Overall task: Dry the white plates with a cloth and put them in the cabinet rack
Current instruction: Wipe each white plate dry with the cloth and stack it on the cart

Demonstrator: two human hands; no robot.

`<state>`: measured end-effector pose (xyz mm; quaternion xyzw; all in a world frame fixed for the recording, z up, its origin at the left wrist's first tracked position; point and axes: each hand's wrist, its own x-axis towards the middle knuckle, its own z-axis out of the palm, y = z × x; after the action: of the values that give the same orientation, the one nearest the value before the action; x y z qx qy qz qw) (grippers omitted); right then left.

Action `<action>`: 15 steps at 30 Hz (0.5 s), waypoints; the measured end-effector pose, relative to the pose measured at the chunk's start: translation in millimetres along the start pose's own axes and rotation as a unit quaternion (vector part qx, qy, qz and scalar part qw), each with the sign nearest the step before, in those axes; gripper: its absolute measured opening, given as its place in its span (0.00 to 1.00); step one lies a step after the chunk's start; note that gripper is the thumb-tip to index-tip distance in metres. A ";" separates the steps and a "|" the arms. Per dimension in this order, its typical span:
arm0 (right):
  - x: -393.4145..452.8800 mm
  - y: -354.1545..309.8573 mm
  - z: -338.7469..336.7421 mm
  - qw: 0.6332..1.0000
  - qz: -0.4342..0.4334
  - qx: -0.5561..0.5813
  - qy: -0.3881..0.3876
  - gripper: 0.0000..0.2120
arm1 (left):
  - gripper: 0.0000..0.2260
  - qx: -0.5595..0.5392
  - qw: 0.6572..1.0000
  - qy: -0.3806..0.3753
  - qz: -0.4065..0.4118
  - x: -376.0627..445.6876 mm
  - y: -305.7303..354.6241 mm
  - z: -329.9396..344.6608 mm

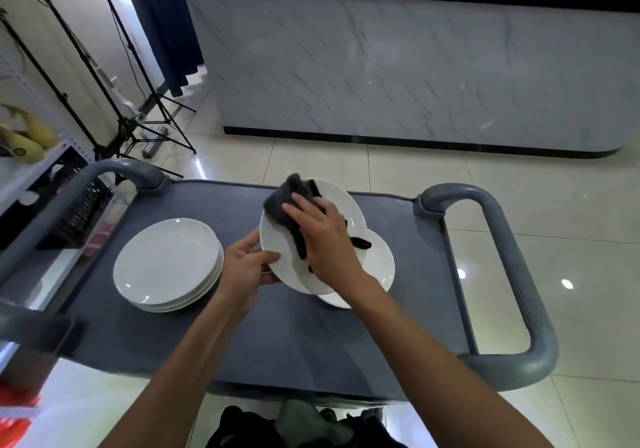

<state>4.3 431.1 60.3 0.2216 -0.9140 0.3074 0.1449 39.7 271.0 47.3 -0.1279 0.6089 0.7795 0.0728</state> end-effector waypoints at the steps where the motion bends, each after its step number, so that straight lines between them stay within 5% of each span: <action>1: -4.6 -3.6 1.9 1.000 -0.012 0.004 -0.004 0.22 | 0.25 -0.003 1.000 0.005 0.000 -0.9 -0.7 -0.3; 15: -55.7 2.8 12.5 0.999 -0.020 0.030 0.006 0.22 | 0.22 0.037 0.999 -0.009 0.001 -5.8 -3.4 2.0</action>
<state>49.2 442.9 26.9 0.2423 -0.8990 0.3327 0.1499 45.9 274.0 46.2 -0.1177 0.6366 0.7577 0.0820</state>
